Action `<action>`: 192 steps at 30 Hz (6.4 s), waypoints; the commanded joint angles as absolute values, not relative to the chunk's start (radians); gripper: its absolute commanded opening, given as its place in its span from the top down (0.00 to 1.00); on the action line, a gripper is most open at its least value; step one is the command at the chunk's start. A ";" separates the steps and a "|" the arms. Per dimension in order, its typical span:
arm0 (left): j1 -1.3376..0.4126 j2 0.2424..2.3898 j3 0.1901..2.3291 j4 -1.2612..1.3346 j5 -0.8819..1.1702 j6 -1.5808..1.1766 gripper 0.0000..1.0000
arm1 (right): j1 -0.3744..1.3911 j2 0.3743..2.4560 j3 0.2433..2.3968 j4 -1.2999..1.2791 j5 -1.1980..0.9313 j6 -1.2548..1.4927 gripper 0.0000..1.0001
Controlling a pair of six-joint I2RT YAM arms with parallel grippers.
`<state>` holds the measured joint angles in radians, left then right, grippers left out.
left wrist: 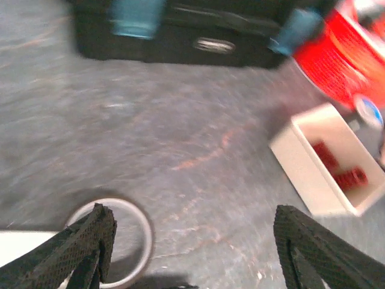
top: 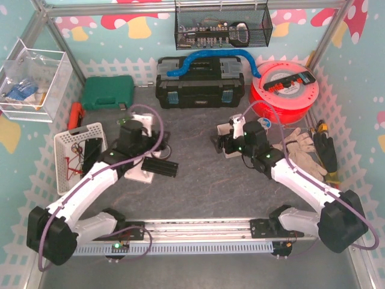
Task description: Install the large spring
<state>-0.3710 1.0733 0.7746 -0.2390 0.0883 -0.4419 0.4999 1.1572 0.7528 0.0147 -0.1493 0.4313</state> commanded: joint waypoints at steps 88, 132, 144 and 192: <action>-0.610 1.607 1.108 -0.722 0.013 0.939 0.73 | 0.528 0.906 0.400 0.289 0.225 0.417 0.01; -0.302 2.121 1.640 -0.394 0.082 0.877 0.75 | 0.728 1.102 0.438 0.513 -0.095 0.210 0.02; -0.288 2.185 1.633 -0.393 0.105 0.883 0.41 | 0.730 1.117 0.432 0.509 -0.012 0.209 0.02; -0.560 1.652 1.116 -0.639 -0.071 -0.041 0.70 | 0.730 1.035 0.392 0.495 0.140 0.251 0.01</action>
